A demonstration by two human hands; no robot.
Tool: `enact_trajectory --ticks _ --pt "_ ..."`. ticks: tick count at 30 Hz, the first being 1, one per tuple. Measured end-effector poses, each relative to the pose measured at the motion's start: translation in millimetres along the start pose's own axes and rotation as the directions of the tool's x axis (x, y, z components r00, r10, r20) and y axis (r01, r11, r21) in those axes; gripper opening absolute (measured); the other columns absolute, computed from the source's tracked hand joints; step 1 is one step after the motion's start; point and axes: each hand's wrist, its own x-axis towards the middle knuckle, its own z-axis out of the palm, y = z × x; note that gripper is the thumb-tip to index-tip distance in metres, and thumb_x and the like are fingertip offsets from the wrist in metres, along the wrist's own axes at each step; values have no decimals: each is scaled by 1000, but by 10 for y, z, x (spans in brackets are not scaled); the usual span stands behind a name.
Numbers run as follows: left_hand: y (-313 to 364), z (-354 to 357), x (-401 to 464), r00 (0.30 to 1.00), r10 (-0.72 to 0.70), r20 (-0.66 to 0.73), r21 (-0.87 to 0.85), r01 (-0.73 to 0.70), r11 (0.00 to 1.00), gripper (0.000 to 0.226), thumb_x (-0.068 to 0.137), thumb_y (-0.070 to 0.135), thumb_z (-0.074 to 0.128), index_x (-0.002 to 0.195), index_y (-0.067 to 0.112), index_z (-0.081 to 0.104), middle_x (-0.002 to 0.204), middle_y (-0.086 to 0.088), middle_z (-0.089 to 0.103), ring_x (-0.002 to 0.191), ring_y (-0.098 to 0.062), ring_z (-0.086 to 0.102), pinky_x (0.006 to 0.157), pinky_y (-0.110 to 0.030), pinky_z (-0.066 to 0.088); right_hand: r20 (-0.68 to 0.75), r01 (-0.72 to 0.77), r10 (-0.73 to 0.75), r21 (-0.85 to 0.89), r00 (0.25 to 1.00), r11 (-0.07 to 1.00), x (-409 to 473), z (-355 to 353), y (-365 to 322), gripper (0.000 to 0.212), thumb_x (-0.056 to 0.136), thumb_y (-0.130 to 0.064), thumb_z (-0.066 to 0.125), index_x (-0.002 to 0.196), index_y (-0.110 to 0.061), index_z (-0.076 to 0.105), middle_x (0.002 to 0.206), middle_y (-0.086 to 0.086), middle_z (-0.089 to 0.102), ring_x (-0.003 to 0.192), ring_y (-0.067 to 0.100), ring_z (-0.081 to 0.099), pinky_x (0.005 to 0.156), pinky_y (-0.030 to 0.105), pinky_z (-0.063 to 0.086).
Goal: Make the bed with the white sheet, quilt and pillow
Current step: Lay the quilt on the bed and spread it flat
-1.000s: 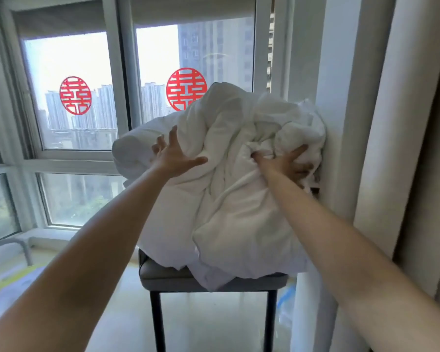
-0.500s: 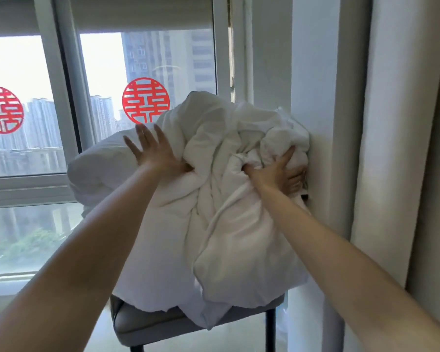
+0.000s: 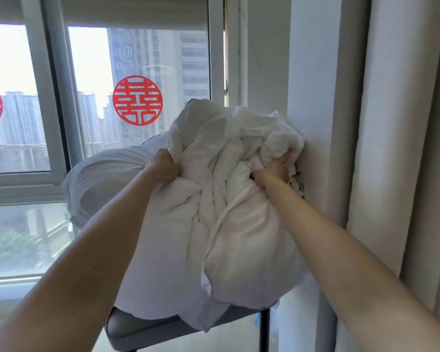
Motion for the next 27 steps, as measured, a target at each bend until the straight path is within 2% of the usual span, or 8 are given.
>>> enact_trajectory --ticks 5,11,13,17,19,22,24,27 --pt "23 -35 -314 1000 16 -18 -16 -16 1000 28 75 10 64 103 4 61 86 -11 60 86 -31 60 67 -31 45 22 14 -18 160 1000 987 -10 -131 81 105 74 -32 78 151 -12 9 150 10 34 135 29 38 110 35 31" --pt "-30 -104 -584 1000 14 -26 -96 -16 995 28 70 9 67 98 3 64 89 -16 67 86 -33 63 69 -37 50 106 3 -22 170 994 985 -185 -255 12 65 71 -23 76 129 -8 52 122 5 60 81 20 56 71 20 41" --pt "-42 -123 -646 1000 -6 -22 -96 4 995 33 69 12 69 101 5 64 92 -16 67 87 -33 63 77 -40 53 76 19 -36 222 996 975 -257 -245 -30 64 64 -23 78 123 -9 58 119 7 63 91 21 61 75 20 46" --pt "-147 -86 -829 1000 -14 -13 -199 11 980 52 65 18 69 115 5 59 103 -13 64 100 -32 60 84 -37 51 75 101 -112 130 991 986 -401 -216 -155 47 64 -26 70 109 -14 61 107 8 66 97 30 62 83 34 55" --pt "-158 -108 -993 997 22 73 -391 8 921 67 65 25 74 125 7 52 112 -7 60 110 -28 57 85 -31 47 110 168 -178 91 978 982 -440 -168 -198 44 67 -28 68 108 -16 62 106 8 66 98 32 62 84 34 53" --pt "-19 -254 -1180 972 104 210 -584 39 811 121 47 64 79 145 14 26 130 3 43 121 -18 45 94 -24 37 162 258 -261 37 952 965 -510 -82 -260 46 73 -38 67 112 -15 58 109 9 64 102 33 60 81 30 48" --pt "126 -264 -1228 960 123 253 -475 12 880 150 32 81 69 150 14 7 147 3 28 132 -18 34 103 -24 30 192 290 -284 -4 939 957 -563 -40 -288 47 79 -41 64 116 -14 55 114 10 62 107 32 58 78 29 40" --pt "349 -79 -1318 973 19 229 -92 2 996 151 44 82 67 148 4 -8 156 -10 13 142 -26 21 114 -37 24 263 353 -331 -39 906 935 -624 17 -286 46 82 -40 60 119 -13 53 118 11 61 112 33 56 80 30 40"
